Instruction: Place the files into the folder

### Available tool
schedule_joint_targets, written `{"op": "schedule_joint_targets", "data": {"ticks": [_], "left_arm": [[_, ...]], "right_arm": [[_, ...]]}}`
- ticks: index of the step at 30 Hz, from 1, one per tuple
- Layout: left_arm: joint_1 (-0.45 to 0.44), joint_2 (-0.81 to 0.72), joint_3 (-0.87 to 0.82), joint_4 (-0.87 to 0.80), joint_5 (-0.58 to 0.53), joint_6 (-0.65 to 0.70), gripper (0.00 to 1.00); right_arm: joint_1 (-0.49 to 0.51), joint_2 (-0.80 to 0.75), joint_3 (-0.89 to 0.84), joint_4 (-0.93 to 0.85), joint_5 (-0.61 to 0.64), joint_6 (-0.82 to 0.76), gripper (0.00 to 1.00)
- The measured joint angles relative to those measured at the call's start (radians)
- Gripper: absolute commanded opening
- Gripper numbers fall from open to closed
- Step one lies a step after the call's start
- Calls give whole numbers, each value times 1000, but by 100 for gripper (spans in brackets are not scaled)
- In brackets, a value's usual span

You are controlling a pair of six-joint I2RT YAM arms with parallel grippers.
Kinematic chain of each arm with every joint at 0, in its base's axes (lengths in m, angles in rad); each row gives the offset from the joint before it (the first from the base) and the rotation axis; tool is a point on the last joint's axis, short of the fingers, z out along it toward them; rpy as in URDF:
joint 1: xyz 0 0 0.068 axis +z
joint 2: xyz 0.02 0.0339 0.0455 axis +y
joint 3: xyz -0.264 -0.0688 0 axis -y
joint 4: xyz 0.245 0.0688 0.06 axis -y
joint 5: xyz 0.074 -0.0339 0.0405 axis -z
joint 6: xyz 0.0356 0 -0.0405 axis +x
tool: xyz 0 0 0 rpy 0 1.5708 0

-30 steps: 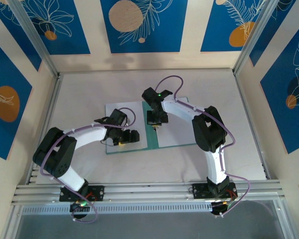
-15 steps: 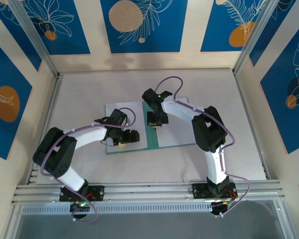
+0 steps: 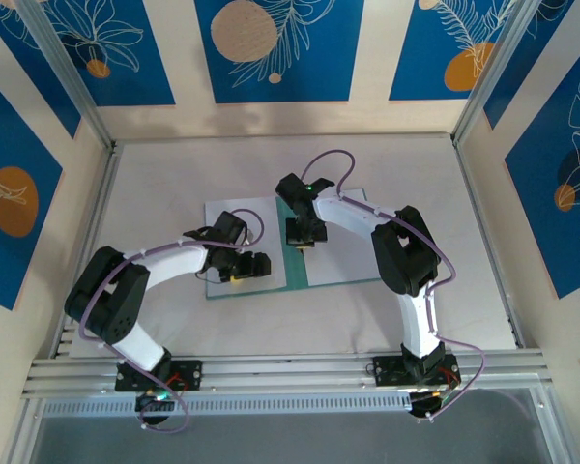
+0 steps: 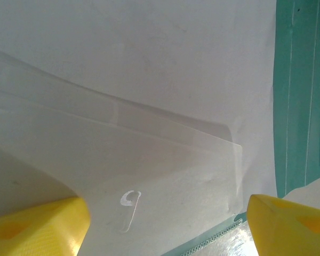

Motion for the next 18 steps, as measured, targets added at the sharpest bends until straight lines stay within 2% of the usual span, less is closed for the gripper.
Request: {"op": "schedule_joint_targets", "data": {"ticks": [18], "left_arm": [[0, 1, 2, -2, 3, 3, 81]], "right_arm": [[0, 0, -34, 27, 2, 0, 3]]}}
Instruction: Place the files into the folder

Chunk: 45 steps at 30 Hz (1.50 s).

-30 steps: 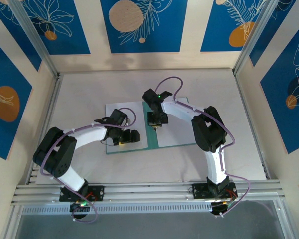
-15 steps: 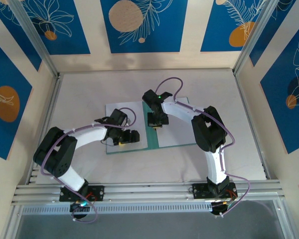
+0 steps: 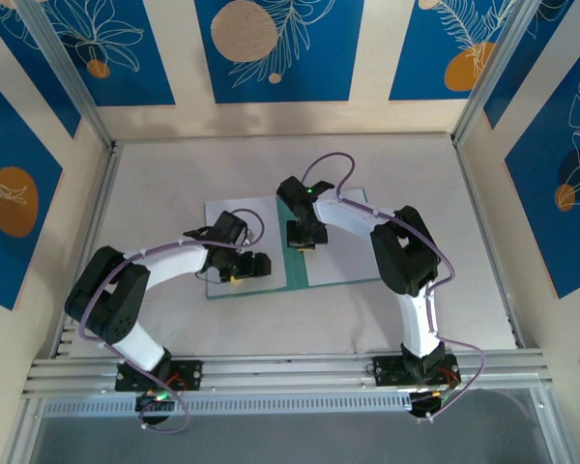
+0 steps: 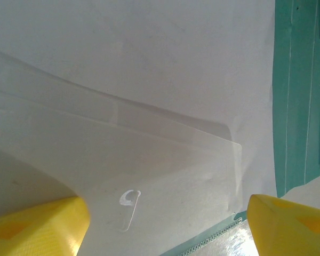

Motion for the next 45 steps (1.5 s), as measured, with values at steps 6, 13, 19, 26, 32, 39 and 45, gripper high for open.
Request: {"op": "schedule_joint_targets", "data": {"ticks": [6, 13, 19, 26, 32, 39, 45], "left_arm": [[0, 0, 0, 0, 0, 0, 81], [0, 1, 0, 0, 0, 0, 81], [0, 2, 0, 1, 0, 0, 81], [0, 5, 0, 4, 3, 0, 81], [0, 5, 0, 5, 3, 0, 81], [0, 5, 0, 5, 3, 0, 81], [0, 5, 0, 5, 3, 0, 81]], "right_arm": [[0, 0, -11, 11, 0, 0, 3], [0, 0, -20, 21, -4, 0, 3], [0, 2, -23, 26, -8, 0, 3], [0, 14, -23, 28, -11, 0, 3], [0, 27, -23, 31, -11, 0, 2], [0, 43, -21, 29, -7, 0, 2], [0, 47, -14, 21, -6, 0, 2]]}}
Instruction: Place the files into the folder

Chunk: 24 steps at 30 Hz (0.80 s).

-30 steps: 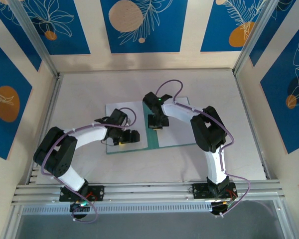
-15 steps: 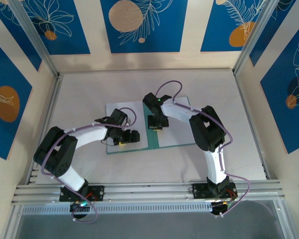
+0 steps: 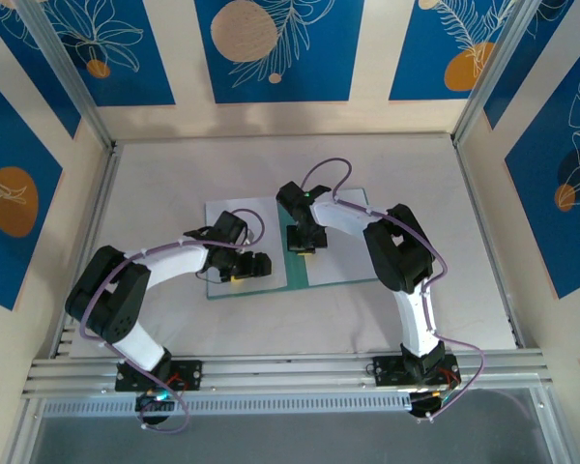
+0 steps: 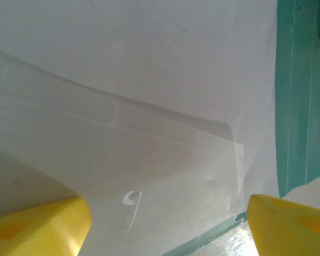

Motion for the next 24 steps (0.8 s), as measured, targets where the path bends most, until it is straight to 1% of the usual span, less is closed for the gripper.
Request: {"op": "schedule_joint_targets", "data": {"ticks": [24], "left_arm": [[0, 2, 0, 3, 0, 0, 81]], "right_arm": [[-3, 14, 26, -41, 18, -4, 2]]}}
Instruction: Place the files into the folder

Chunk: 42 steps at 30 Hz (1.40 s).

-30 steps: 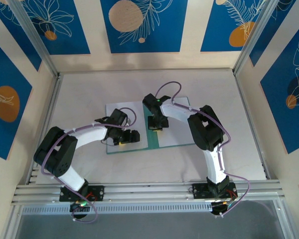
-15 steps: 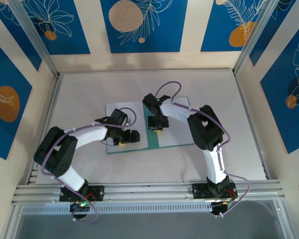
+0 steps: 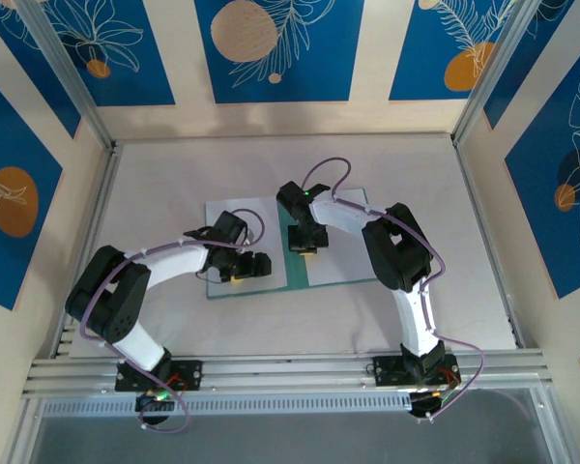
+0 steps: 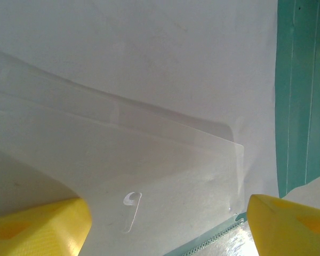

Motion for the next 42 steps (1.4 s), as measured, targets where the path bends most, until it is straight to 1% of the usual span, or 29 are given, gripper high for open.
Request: {"op": "schedule_joint_targets", "data": {"ticks": [15, 20, 27, 33, 42], "left_arm": [[0, 0, -2, 3, 0, 0, 81], [0, 0, -2, 3, 0, 0, 81], [0, 2, -1, 3, 0, 0, 81], [0, 9, 11, -14, -5, 9, 82], [0, 50, 76, -90, -28, 43, 82]], "right_arm": [[-17, -3, 6, -48, 22, -4, 2], [-26, -35, 6, -71, 27, -14, 2], [-28, -128, 6, -76, 19, -23, 2], [-29, -207, 5, -70, -47, -29, 2], [-32, -445, -44, -26, -113, -29, 4]]}}
